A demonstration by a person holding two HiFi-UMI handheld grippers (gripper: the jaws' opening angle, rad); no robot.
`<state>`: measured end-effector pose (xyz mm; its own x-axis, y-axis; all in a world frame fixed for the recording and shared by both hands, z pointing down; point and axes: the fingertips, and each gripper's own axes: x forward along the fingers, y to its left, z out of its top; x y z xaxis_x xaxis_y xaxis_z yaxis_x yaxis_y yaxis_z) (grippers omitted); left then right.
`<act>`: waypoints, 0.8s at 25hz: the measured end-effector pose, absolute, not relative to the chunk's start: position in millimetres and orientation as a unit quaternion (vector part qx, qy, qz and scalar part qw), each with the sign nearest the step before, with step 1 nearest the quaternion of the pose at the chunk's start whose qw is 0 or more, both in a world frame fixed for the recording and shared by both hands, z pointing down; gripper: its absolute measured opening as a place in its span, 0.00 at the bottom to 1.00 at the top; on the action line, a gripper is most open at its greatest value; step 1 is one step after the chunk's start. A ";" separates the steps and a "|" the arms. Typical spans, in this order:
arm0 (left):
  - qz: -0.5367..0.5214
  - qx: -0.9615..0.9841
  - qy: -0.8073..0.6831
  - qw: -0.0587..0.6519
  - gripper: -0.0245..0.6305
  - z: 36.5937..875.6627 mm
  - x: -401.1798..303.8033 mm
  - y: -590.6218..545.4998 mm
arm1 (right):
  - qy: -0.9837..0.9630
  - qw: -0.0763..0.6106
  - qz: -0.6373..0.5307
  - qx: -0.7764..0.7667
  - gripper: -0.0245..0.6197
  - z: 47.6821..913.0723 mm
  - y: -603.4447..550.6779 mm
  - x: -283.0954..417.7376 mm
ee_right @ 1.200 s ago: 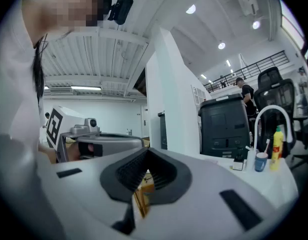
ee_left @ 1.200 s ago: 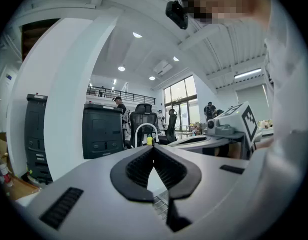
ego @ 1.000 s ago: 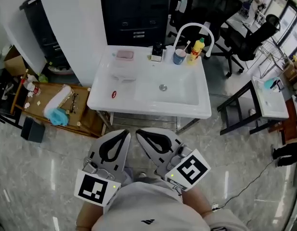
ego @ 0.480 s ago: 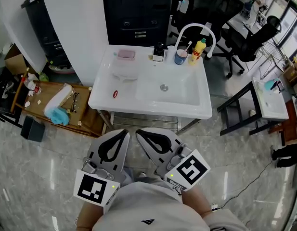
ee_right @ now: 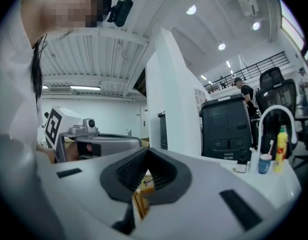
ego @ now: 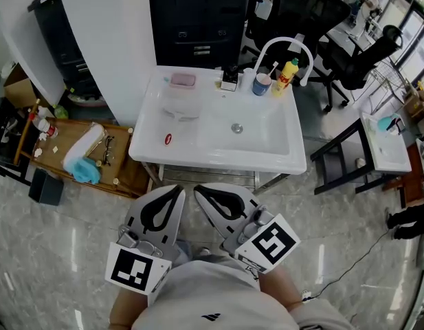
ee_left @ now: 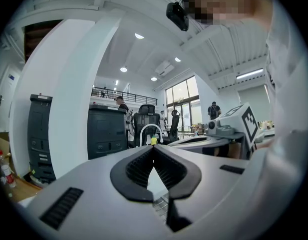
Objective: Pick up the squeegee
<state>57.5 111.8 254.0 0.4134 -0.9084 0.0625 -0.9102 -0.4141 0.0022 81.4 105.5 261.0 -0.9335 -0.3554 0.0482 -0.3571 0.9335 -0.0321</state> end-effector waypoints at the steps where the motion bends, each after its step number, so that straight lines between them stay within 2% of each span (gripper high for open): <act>1: 0.026 0.841 -0.540 0.018 0.06 253.9 55.0 109.9 | -0.983 0.021 0.021 0.182 0.05 261.0 103.6 78.8; 20: 0.032 0.863 -0.503 0.033 0.06 263.2 0.5 63.0 | -0.972 0.015 0.049 0.229 0.05 268.4 56.6 26.1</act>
<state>0.5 63.0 263.2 0.4910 -0.8667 0.0880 -0.8709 -0.4908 0.0258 26.1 56.6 268.4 -0.8947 -0.4437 0.0507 -0.4466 0.8904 -0.0880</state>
